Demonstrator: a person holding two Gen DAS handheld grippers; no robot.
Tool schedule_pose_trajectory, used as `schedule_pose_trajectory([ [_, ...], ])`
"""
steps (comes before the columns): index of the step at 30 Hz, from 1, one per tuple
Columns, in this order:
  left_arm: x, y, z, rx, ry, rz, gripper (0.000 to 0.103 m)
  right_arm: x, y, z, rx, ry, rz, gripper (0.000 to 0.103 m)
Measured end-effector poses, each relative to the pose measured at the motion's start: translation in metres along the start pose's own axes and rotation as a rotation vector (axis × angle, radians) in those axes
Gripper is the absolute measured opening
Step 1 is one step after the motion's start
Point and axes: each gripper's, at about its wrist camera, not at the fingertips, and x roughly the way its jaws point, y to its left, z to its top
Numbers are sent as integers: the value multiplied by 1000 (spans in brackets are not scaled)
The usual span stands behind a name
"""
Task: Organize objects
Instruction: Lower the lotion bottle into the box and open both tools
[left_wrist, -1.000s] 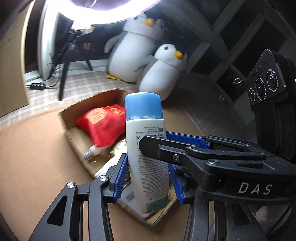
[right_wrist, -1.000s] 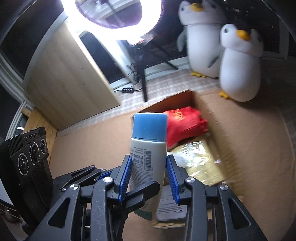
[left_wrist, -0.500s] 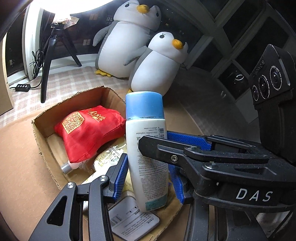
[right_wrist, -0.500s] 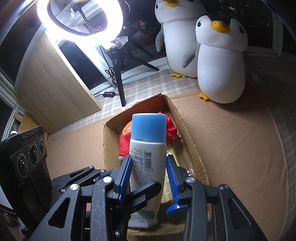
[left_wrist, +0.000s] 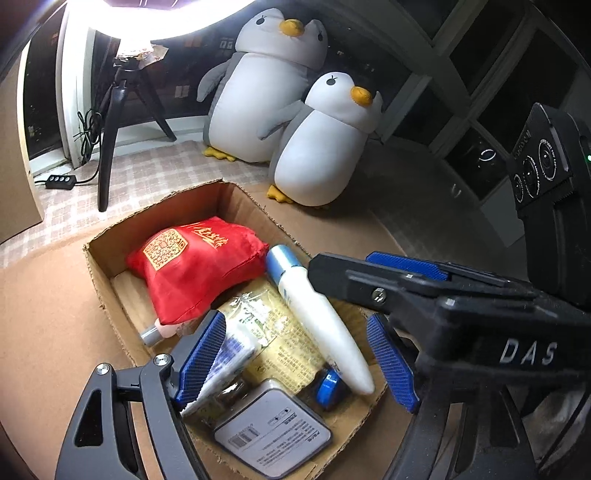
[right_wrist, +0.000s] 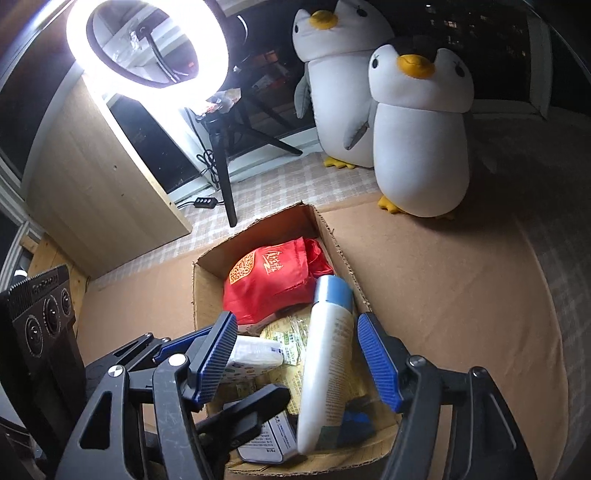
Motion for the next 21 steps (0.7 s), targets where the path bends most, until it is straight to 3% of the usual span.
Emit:
schedule_pose_trajectory([
  [11, -29, 9, -15, 14, -11, 40, 82, -10, 9, -12, 11, -15, -13, 65],
  [21, -78, 29, -37, 33, -48, 98, 84, -17, 39, -29, -11, -31, -34, 66],
])
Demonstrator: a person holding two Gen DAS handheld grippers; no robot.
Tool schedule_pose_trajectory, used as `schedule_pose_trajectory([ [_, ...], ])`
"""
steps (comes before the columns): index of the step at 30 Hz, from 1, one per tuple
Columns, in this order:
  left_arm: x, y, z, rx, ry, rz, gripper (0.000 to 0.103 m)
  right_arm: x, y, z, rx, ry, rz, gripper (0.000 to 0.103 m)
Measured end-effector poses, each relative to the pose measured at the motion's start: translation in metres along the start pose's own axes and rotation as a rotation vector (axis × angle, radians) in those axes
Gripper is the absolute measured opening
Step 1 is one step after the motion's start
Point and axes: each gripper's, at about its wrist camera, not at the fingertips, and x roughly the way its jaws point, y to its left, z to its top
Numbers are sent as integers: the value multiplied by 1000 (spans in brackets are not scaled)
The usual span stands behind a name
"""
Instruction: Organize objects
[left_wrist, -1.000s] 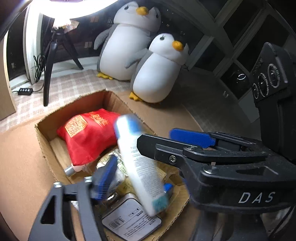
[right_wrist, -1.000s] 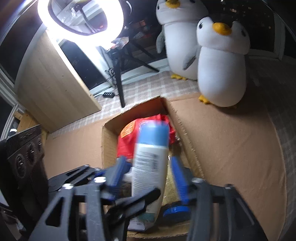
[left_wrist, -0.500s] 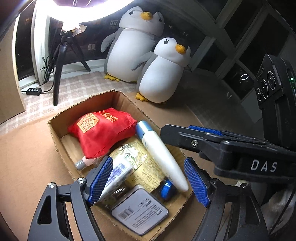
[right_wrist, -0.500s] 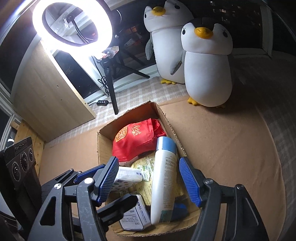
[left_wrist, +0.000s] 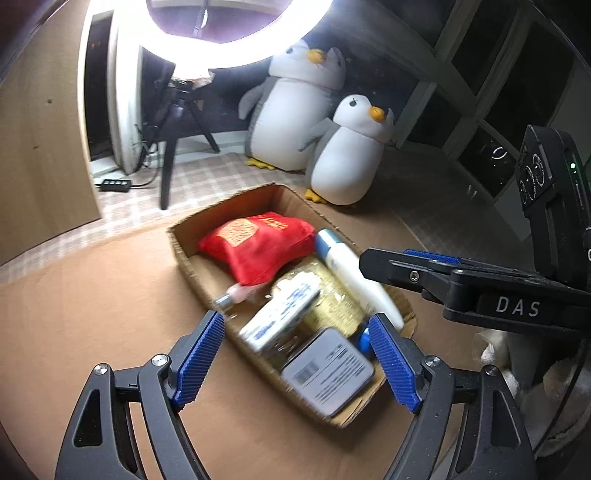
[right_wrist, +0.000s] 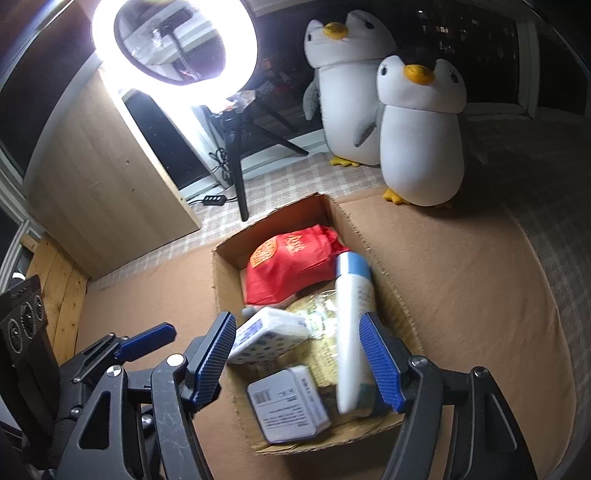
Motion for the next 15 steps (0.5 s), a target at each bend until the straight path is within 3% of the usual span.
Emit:
schedule_pose_trajectory([
  [15, -77, 52, -41, -19, -53, 71, 89, 6, 75, -33, -71, -20, -42, 72],
])
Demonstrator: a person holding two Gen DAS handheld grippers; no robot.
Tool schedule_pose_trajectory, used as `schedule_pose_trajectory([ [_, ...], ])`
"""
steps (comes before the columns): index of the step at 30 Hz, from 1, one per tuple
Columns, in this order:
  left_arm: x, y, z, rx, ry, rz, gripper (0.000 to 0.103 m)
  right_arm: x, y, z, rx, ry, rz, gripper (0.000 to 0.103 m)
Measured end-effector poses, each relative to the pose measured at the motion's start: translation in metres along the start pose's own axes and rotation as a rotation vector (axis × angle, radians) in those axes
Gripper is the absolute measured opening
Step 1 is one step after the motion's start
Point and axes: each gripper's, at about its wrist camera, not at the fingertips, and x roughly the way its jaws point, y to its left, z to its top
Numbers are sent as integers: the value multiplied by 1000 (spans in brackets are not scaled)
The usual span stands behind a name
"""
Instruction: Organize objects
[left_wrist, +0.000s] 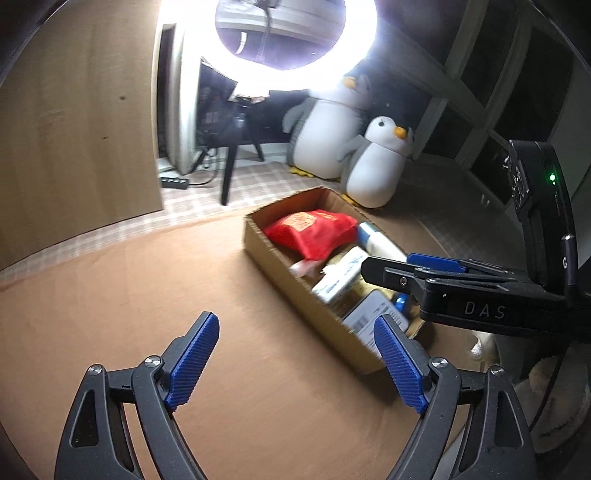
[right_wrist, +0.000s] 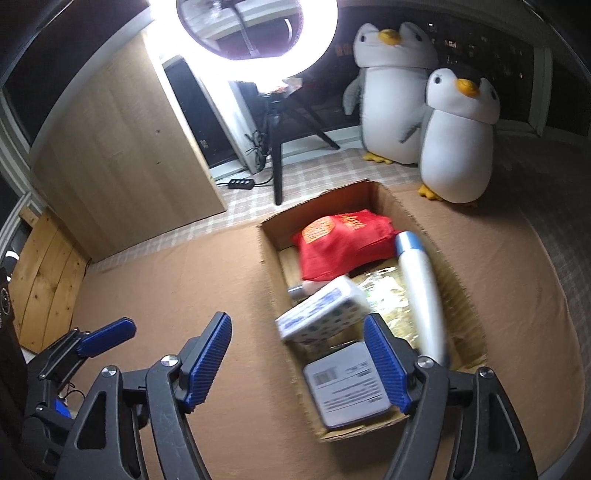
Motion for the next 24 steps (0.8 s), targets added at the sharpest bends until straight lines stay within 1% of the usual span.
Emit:
schedule_pose_trajectory([
  [7, -27, 42, -25, -34, -3, 65, 90, 3, 44, -19, -52, -7, -12, 73],
  [14, -54, 91, -58, -87, 6, 163, 90, 6, 86, -45, -101, -5, -15, 74],
  [21, -89, 130, -90, -138, -20, 253, 91, 1, 123, -73, -176, -23, -37, 75],
  [24, -103, 143, -103, -157, -39, 296, 93, -3, 136, -82, -211, -39, -51, 75],
])
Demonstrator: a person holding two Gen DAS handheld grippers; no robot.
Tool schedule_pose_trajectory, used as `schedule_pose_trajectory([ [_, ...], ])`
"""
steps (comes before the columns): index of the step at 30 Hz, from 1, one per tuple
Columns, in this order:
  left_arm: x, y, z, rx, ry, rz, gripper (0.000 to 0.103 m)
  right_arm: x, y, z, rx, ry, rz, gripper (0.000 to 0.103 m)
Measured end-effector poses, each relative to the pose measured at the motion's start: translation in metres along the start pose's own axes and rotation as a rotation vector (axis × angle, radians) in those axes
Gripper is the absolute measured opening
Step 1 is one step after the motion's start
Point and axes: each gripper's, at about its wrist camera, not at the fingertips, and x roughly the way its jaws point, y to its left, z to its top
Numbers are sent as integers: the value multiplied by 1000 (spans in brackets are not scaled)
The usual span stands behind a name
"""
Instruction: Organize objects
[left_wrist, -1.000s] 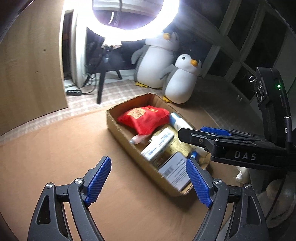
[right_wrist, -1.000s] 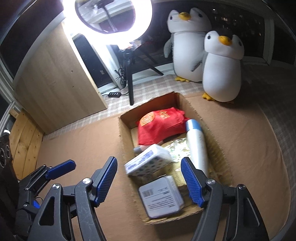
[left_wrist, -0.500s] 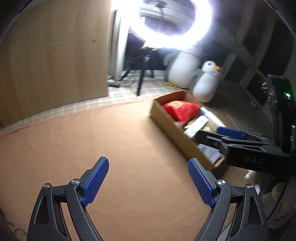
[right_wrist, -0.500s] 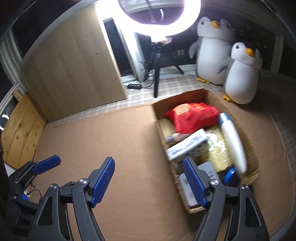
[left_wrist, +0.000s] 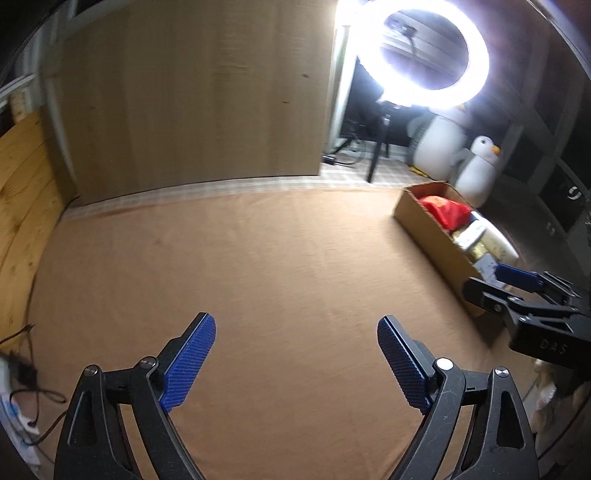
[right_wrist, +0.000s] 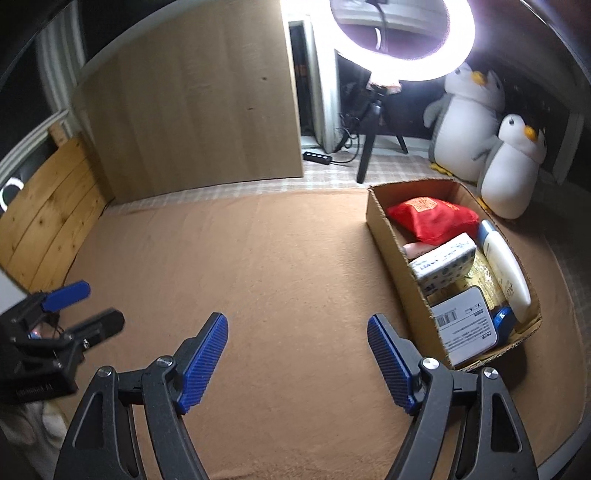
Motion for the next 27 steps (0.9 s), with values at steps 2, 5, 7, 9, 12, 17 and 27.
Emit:
schedule_pose_trajectory([
  [2, -6, 7, -6, -3, -12, 21, 95, -4, 9, -4, -18, -12, -4, 75],
  [5, -14, 14, -13, -1, -21, 56, 95, -11, 18, -8, -33, -29, -6, 78],
  [7, -21, 17, -19, -12, -29, 65, 95, -14, 23, -10, -42, -39, -2, 80],
  [9, -26, 19, -24, -27, -36, 72, 96, -17, 28, -13, -53, -45, -2, 81],
  [12, -31, 20, -29, -34, -39, 86, 97, -21, 33, -16, -71, -57, -10, 81],
  [17, -39, 24, -37, -50, -30, 113, 99, -23, 34, -20, -74, -66, -20, 83],
  [27, -37, 19, -38, -57, -18, 132, 100, -25, 22, -24, -37, -74, -29, 83],
])
